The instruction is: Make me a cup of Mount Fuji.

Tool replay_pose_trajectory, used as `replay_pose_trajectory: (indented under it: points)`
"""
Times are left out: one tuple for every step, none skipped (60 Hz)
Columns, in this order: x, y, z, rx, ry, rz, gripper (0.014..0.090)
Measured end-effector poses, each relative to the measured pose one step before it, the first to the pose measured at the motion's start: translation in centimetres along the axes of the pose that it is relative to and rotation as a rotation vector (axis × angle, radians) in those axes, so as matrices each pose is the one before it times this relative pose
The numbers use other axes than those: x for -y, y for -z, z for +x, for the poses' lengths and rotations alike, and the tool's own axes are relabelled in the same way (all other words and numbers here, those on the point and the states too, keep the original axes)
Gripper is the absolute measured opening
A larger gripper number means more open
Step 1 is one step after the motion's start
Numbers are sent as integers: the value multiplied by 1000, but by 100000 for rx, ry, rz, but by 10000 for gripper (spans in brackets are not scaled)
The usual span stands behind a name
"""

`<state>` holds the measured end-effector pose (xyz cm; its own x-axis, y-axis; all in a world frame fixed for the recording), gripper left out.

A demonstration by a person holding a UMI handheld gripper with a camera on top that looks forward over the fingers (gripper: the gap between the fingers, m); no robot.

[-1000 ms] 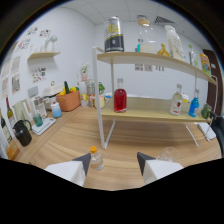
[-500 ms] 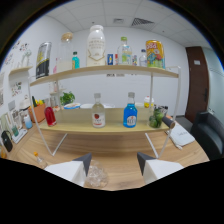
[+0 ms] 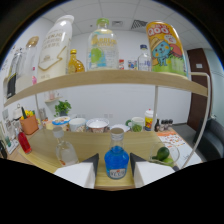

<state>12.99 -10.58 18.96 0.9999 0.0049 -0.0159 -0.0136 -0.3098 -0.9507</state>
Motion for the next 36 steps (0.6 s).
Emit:
replay_pose_trajectory:
  points:
    - [-43,-320,3,125,-164,-406,528]
    - [-53,-195,24,158,-146,-507,492]
    - [-70,-163,11,184,-105,-467,450]
    - [-76,-118,153,-379,5,-399,424]
    - [-45,-72,152,-576,138,-267,395]
    - [-14,-35,112,-409,321,104,377]
    - [22,5,-57,327,53,312,376]
    - [6,20,-43,355,8,205,375]
    - [-44,2,-54,320,26,85,375]
    - [26,38,-31,337,32,96,372]
    - [8,53,-20,285,42,21,370]
    - [-12,31,7,226,112,45,371]
    - [-6,42,21,212,130,62,369]
    - [-13,78,28,174,42,13,368]
    - [10,121,1,174,-96,50,366]
    - [4,145,23,157,-188,62,366]
    - [-10,125,2,176,-96,-14,363]
    - [11,162,34,13,65,-101,363]
    - [19,219,32,21,123,-73,364]
    - [113,279,-1,81,-42,206,364]
    - [184,319,-41,289,-209,410,364]
    - [184,323,-28,312,-181,393,364]
    - [153,382,-20,116,-139,251,363]
    - [99,437,47,-25,4,84,363]
    - [118,430,-29,-119,20,317,363]
    - [91,470,-54,77,96,395,360]
    - [44,476,-79,24,79,381,361]
    - [11,473,-27,-131,-139,371,360]
    - [-37,492,7,-374,-421,423,360]
    - [-100,468,-37,-243,-508,250,360]
    - [-230,442,-97,2,-430,-144,360]
    - [-359,425,-150,120,-350,-589,360]
    - [-431,382,-103,-124,-323,-742,360]
    - [-445,362,-19,-550,-374,-609,360]
    - [-436,352,1,-684,-475,-247,359]
    - [-470,281,4,-483,-249,-731,359]
